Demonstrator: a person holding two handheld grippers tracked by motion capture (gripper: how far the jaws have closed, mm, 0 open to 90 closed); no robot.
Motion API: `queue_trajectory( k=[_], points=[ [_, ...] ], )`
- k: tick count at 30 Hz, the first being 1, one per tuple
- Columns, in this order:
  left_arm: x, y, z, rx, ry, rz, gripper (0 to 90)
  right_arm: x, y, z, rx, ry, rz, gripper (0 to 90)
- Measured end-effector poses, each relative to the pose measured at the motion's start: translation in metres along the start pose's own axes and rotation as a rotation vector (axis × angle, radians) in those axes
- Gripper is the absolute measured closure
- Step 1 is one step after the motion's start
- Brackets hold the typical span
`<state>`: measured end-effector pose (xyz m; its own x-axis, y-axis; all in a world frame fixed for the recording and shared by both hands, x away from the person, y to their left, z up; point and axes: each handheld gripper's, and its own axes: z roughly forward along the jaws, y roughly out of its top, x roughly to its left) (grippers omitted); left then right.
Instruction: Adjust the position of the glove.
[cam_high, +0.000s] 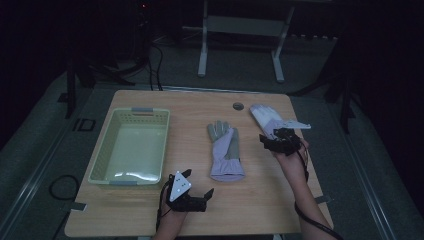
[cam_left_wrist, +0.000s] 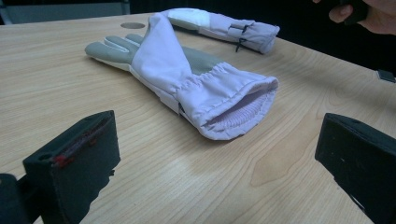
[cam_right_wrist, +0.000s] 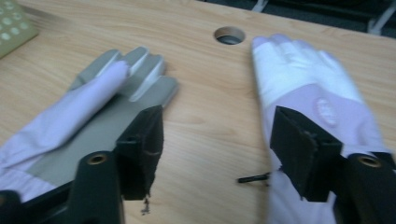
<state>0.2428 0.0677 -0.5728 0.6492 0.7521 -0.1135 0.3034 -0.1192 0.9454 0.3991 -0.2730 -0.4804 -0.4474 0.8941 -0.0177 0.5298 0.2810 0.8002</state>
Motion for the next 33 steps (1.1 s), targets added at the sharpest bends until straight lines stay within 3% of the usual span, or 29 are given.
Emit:
queue_trajectory(
  k=[4,5,12,18,28,33],
  points=[
    [0.0,0.0,0.0,0.0,0.003,0.003,0.0,-0.018,0.003,-0.003,0.001,-0.008,-0.039,40.3],
    [0.0,0.0,0.0,-0.001,0.003,0.002,0.0,-0.024,0.005,-0.004,0.006,0.009,-0.029,40.9],
    [0.0,0.0,0.0,-0.002,0.007,-0.007,0.0,-0.062,0.011,0.0,0.036,-0.012,0.037,43.5],
    [-0.001,0.0,0.0,-0.001,0.011,0.003,0.0,-0.087,0.016,0.013,0.074,-0.036,0.041,46.0],
    [0.0,0.0,-0.001,-0.003,0.014,-0.002,0.0,-0.095,0.016,0.043,0.13,-0.02,0.046,45.9],
    [-0.003,0.0,0.0,0.002,0.023,0.018,0.0,-0.096,0.015,0.062,0.178,-0.049,0.022,46.0]
  ],
)
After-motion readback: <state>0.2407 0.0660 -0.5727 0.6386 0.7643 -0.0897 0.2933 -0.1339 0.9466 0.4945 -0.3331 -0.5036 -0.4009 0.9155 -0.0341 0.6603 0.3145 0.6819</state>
